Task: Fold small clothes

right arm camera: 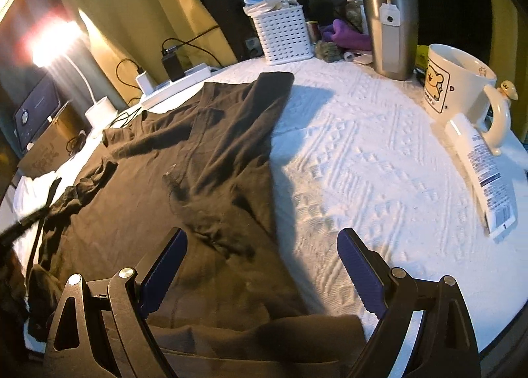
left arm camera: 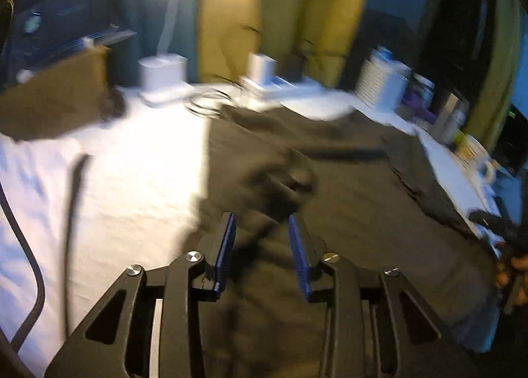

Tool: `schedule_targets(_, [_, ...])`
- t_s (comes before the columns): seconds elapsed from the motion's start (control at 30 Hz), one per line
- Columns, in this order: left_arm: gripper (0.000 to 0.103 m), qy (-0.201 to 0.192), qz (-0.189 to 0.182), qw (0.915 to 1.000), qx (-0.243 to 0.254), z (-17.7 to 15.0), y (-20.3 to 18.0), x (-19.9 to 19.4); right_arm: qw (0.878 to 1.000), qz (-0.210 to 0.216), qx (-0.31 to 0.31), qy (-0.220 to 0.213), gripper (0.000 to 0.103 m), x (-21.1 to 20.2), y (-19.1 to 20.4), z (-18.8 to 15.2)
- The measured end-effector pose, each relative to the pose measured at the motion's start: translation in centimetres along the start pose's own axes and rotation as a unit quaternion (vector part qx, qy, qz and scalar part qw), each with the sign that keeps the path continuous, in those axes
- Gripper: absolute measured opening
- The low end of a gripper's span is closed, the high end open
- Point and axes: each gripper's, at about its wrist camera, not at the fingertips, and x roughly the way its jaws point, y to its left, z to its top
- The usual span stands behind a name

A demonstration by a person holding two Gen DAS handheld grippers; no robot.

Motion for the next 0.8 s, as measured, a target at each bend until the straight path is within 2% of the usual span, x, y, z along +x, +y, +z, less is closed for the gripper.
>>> schedule_targets(0.03, [0.058,0.005,0.005,0.9999,-0.011,0.5,0.9,0.3,1.000,-0.001,-0.003,-0.002,0.093,0.0,0.0,0.1])
schedule_targets(0.07, [0.062,0.013,0.007,0.9997,-0.021,1.0,1.8,0.9,1.000,0.000,-0.006,-0.002,0.093,0.1,0.1,0.2])
schedule_targets(0.1, [0.062,0.019,0.005,0.9995,-0.024,1.3,2.3,1.4,1.000,0.002,-0.008,-0.001,0.093,0.2,0.2,0.3])
schedule_targets(0.2, [0.062,0.072,0.004,0.9971,-0.024,1.7,3.4,4.5,1.000,0.003,-0.010,0.003,0.093,0.6,0.5,0.5])
schedule_targets(0.23, [0.062,0.076,0.001,0.9967,-0.029,1.7,3.6,5.3,1.000,0.002,-0.011,0.004,0.093,0.8,0.6,0.6])
schedule_targets(0.27, [0.059,0.077,-0.005,0.9966,-0.028,1.6,3.5,5.7,1.000,0.001,-0.011,0.005,0.093,0.9,0.7,0.7])
schedule_targets(0.3, [0.050,0.081,-0.011,0.9964,-0.021,1.5,3.4,6.1,1.000,0.000,-0.010,0.007,0.093,1.0,0.8,0.8])
schedule_targets(0.33, [0.023,0.090,-0.020,0.9957,-0.011,1.3,3.0,6.5,1.000,-0.001,-0.010,0.007,0.093,1.1,0.8,0.8])
schedule_targets(0.37, [0.014,0.096,-0.023,0.9951,-0.004,1.1,2.7,6.8,1.000,-0.001,-0.010,0.007,0.093,1.1,0.9,0.9])
schedule_targets(0.4, [0.013,0.092,-0.021,0.9956,-0.001,0.9,2.4,6.7,1.000,-0.003,-0.009,0.007,0.093,1.1,0.9,0.9])
schedule_targets(0.43, [0.008,0.082,-0.022,0.9964,0.001,0.8,2.2,6.3,1.000,-0.005,-0.009,0.008,0.093,1.2,0.9,0.9])
schedule_targets(0.57, [0.008,0.047,-0.030,0.9984,0.006,0.2,0.6,4.0,1.000,-0.013,-0.004,0.014,0.093,1.4,0.6,0.5])
schedule_targets(0.67, [0.008,0.064,-0.064,0.9958,0.010,-0.6,-0.4,4.0,1.000,-0.018,-0.004,0.021,0.093,1.7,0.6,0.2])
schedule_targets(0.8, [0.008,0.091,-0.068,0.9919,0.056,-1.7,-2.6,4.9,1.000,-0.017,-0.006,0.022,0.093,1.7,0.8,0.2])
